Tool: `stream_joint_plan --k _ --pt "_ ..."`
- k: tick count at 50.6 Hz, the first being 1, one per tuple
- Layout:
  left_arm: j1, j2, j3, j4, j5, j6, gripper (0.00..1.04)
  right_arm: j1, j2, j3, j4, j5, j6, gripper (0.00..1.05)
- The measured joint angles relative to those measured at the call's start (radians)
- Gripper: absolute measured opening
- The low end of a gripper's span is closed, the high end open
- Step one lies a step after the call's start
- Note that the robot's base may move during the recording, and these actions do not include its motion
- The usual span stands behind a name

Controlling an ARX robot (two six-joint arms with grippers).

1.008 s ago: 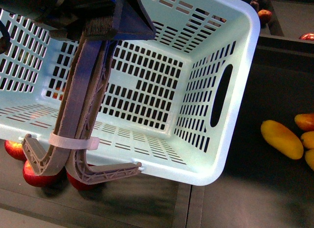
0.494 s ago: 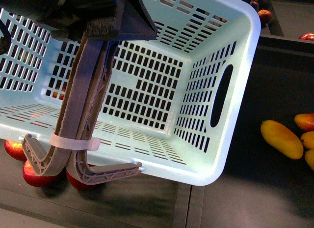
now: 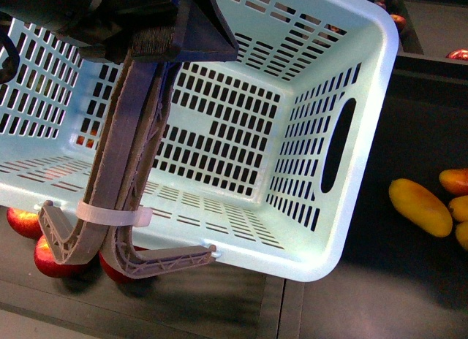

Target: Pick mango and avocado into basket

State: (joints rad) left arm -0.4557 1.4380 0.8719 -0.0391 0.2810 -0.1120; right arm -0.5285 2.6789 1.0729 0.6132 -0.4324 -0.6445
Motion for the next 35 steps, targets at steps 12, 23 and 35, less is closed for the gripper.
stream_joint_plan --k 12,23,35 --pt "0.0 0.0 0.0 0.0 -0.001 0.0 0.07 -0.009 0.008 -0.02 0.037 0.012 0.029 0.64" --pt "0.0 0.0 0.0 0.0 0.0 0.0 0.07 -0.021 -0.072 -0.103 0.092 -0.016 0.118 0.62" --pt "0.0 0.0 0.0 0.0 0.0 0.0 0.07 -0.012 -0.391 -0.274 0.133 -0.109 0.32 0.62"
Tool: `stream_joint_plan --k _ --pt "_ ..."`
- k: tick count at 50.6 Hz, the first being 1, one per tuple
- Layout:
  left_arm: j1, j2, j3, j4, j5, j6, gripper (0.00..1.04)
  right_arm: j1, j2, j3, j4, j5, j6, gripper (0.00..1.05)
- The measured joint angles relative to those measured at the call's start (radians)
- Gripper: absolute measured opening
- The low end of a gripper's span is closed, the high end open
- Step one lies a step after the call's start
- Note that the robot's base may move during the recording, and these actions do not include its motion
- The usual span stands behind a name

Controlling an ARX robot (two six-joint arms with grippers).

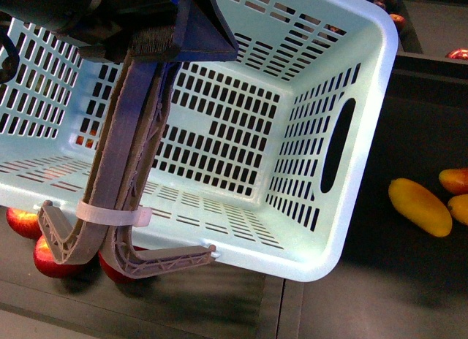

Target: Pick mango and avocado into basket

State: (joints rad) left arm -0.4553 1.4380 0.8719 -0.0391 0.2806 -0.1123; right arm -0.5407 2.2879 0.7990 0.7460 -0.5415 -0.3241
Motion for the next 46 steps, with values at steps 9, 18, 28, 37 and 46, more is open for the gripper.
stream_joint_plan --k 9,18,28,37,46 --pt "0.0 0.0 0.0 0.0 0.0 0.0 0.07 0.062 -0.304 -0.14 -0.045 -0.052 0.13 0.62" --pt "0.0 0.0 0.0 0.0 0.0 0.0 0.07 0.233 -0.715 -0.229 -0.196 -0.042 0.225 0.61" --pt "0.0 0.0 0.0 0.0 0.0 0.0 0.07 0.533 -0.98 -0.232 -0.337 0.111 0.281 0.61" --pt "0.0 0.0 0.0 0.0 0.0 0.0 0.07 0.772 -0.971 -0.187 -0.377 0.243 0.329 0.61" --pt "0.0 0.0 0.0 0.0 0.0 0.0 0.07 0.909 -0.932 -0.126 -0.381 0.317 0.337 0.61"
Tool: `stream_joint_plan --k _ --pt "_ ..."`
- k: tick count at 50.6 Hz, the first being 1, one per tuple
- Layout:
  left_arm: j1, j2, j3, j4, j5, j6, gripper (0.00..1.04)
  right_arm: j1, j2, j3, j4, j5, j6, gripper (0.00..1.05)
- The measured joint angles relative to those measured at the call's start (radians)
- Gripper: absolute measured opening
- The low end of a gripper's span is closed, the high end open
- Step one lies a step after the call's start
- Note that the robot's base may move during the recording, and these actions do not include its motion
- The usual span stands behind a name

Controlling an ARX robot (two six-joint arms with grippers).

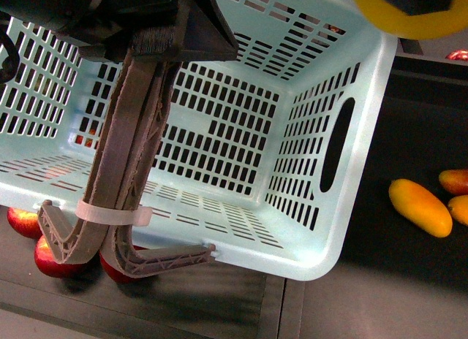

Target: Pick mango and avocado into basket

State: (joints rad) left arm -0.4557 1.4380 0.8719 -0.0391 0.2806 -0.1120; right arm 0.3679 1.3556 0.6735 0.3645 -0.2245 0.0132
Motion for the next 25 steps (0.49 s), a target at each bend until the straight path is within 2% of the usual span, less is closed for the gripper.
stream_joint_plan --k 4,10,25 --pt "0.0 0.0 0.0 0.0 0.0 0.0 0.07 0.071 0.045 0.03 0.0 0.041 0.0 0.61" --pt "0.0 0.0 0.0 0.0 0.0 0.0 0.07 0.125 0.118 0.052 0.003 0.089 -0.001 0.61" --pt "0.0 0.0 0.0 0.0 0.0 0.0 0.07 0.135 0.257 0.062 0.063 0.17 0.006 0.61"
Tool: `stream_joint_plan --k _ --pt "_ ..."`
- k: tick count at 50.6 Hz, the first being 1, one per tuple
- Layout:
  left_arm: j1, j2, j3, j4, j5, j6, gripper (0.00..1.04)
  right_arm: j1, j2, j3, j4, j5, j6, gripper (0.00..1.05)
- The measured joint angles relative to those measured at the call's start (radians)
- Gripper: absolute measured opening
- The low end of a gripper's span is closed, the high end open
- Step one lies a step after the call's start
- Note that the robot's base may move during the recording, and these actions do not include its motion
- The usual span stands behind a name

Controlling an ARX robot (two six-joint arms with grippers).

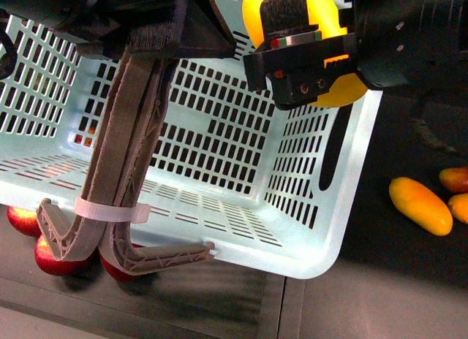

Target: Pick mango and avocado into basket

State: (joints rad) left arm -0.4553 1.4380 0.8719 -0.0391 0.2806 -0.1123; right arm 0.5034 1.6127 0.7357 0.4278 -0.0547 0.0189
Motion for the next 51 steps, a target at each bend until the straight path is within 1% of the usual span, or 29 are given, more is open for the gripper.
stream_joint_plan --k 5,9,12,13,15,18,22,27,30,33,37,42,45,51 --pt "0.0 0.0 0.0 0.0 0.0 0.0 0.07 0.001 0.011 0.0 0.022 0.009 0.008 0.62" --pt "0.0 0.0 0.0 0.0 0.0 0.0 0.07 0.0 0.007 -0.001 0.049 0.015 0.018 0.77" --pt "0.0 0.0 0.0 0.0 0.0 0.0 0.07 -0.007 -0.014 -0.011 0.076 0.036 0.025 0.87" --pt "0.0 0.0 0.0 0.0 0.0 0.0 0.07 -0.014 -0.035 -0.021 0.088 0.045 0.03 0.93" --pt "0.0 0.0 0.0 0.0 0.0 0.0 0.07 -0.026 -0.07 -0.036 0.103 0.063 0.037 0.99" --pt "0.0 0.0 0.0 0.0 0.0 0.0 0.07 -0.061 -0.157 -0.067 0.122 0.105 0.042 0.97" --pt "0.0 0.0 0.0 -0.002 -0.006 -0.003 0.07 -0.12 -0.299 -0.11 0.115 0.147 0.063 0.97" --pt "0.0 0.0 0.0 -0.002 -0.009 -0.001 0.07 -0.177 -0.463 -0.164 0.071 0.186 0.089 0.97" --pt "0.0 0.0 0.0 -0.002 -0.01 0.002 0.07 -0.207 -0.6 -0.209 0.01 0.206 0.121 0.97" --pt "0.0 0.0 0.0 -0.002 -0.009 0.003 0.07 -0.22 -0.682 -0.24 -0.03 0.22 0.142 0.97" --pt "0.0 0.0 0.0 -0.002 -0.006 0.0 0.07 -0.234 -0.838 -0.307 -0.102 0.266 0.169 0.97" --pt "0.0 0.0 0.0 -0.002 0.0 0.0 0.07 -0.238 -0.989 -0.386 -0.175 0.333 0.18 0.97" --pt "0.0 0.0 0.0 -0.002 0.0 0.0 0.07 -0.238 -1.116 -0.468 -0.22 0.391 0.178 0.97" --pt "0.0 0.0 0.0 -0.002 0.0 0.0 0.07 -0.24 -1.166 -0.5 -0.229 0.4 0.172 0.97"
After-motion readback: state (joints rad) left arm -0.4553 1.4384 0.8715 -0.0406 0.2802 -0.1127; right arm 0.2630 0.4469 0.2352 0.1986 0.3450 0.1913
